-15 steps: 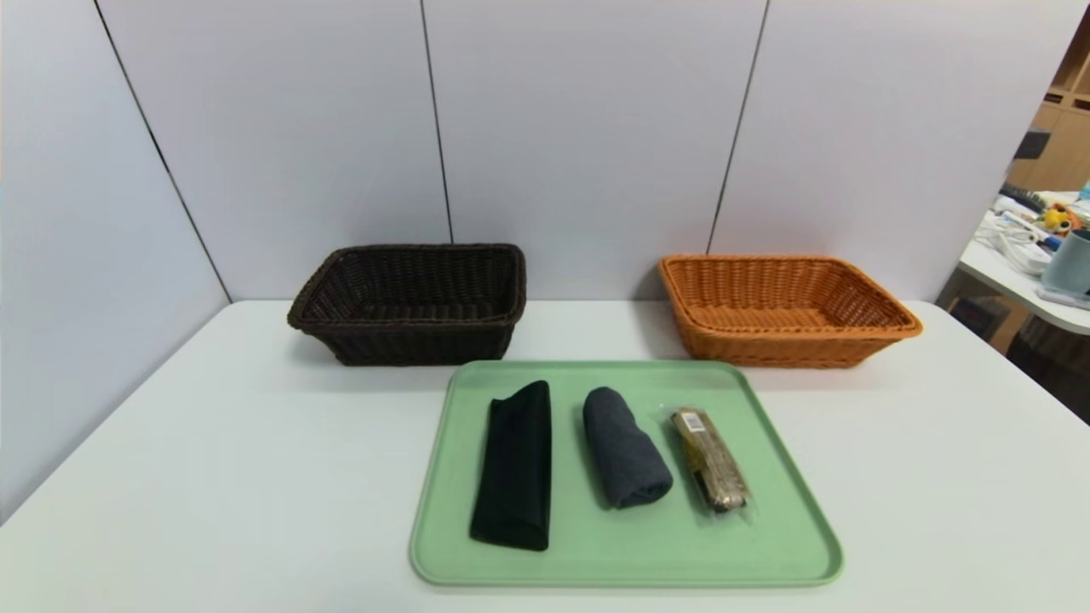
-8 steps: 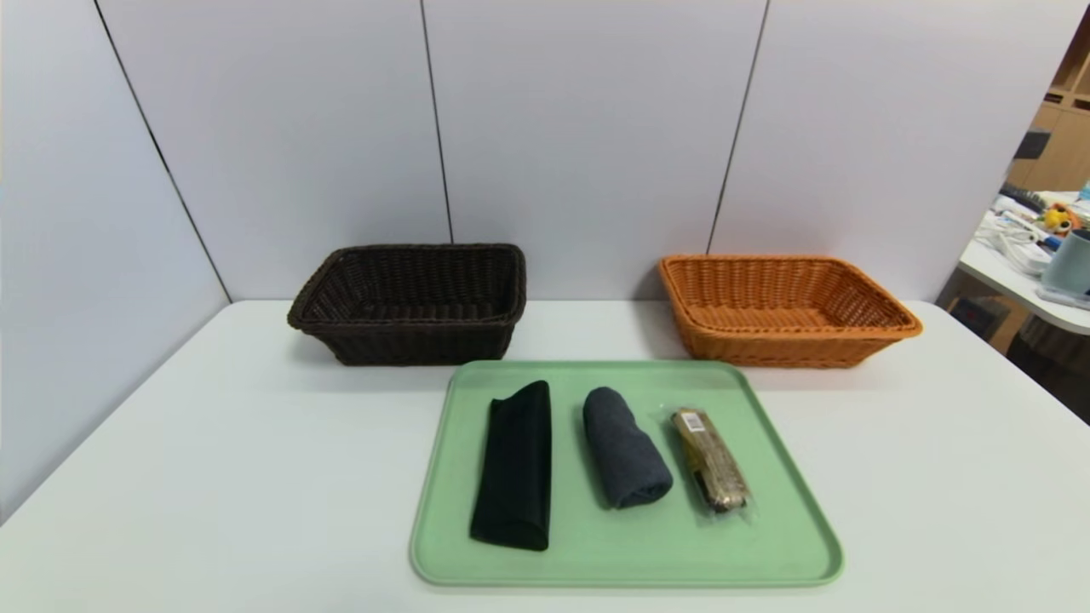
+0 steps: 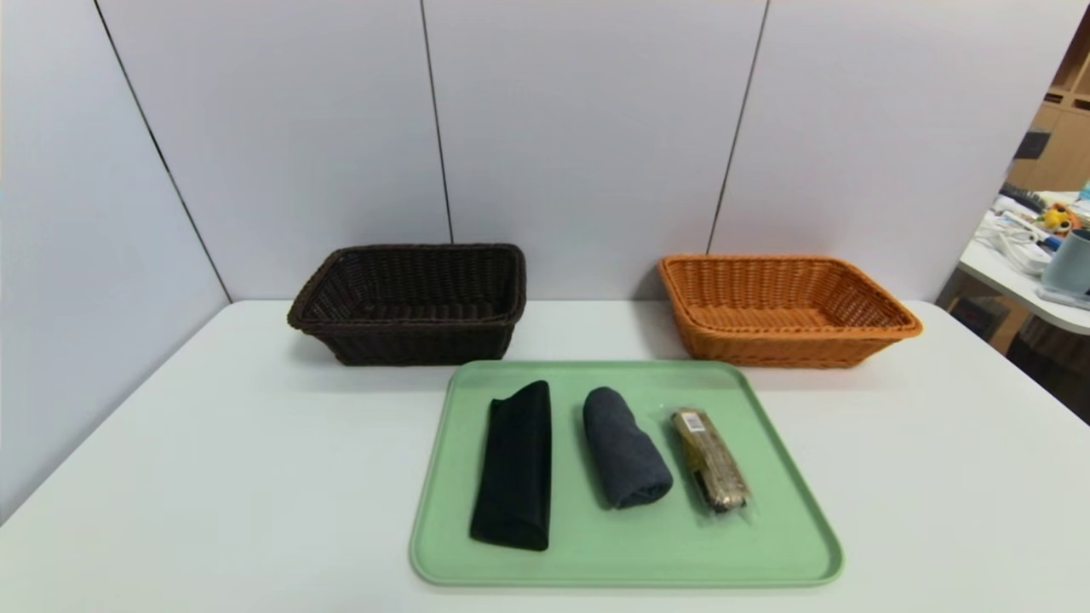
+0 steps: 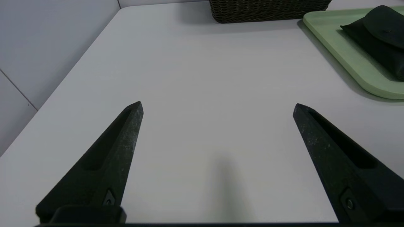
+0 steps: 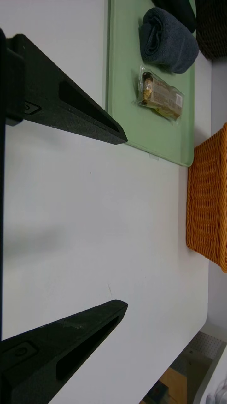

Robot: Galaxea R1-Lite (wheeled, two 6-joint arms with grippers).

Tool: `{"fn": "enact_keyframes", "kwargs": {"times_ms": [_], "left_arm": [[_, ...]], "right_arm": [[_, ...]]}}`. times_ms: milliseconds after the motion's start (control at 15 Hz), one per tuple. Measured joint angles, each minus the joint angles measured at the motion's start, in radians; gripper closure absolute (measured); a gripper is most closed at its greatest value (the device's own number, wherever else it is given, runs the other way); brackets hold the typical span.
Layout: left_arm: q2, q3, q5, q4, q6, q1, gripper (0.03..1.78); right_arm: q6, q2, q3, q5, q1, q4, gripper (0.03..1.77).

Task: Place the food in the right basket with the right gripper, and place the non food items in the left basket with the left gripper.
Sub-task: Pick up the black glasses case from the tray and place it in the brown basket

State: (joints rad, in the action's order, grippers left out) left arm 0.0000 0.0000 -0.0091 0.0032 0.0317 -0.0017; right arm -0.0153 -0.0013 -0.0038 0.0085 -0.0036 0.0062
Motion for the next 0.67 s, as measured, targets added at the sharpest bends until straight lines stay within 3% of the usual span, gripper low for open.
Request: {"fn": "enact_keyframes", "kwargs": {"times_ms": [667], "left_arm": [[0.003,-0.043,-0.026,0.007,0.014,-0.001,0.12]], "right_arm": [[0.006,0.000,-0.006,-0.012,0.000,0.013,0.10]]}}
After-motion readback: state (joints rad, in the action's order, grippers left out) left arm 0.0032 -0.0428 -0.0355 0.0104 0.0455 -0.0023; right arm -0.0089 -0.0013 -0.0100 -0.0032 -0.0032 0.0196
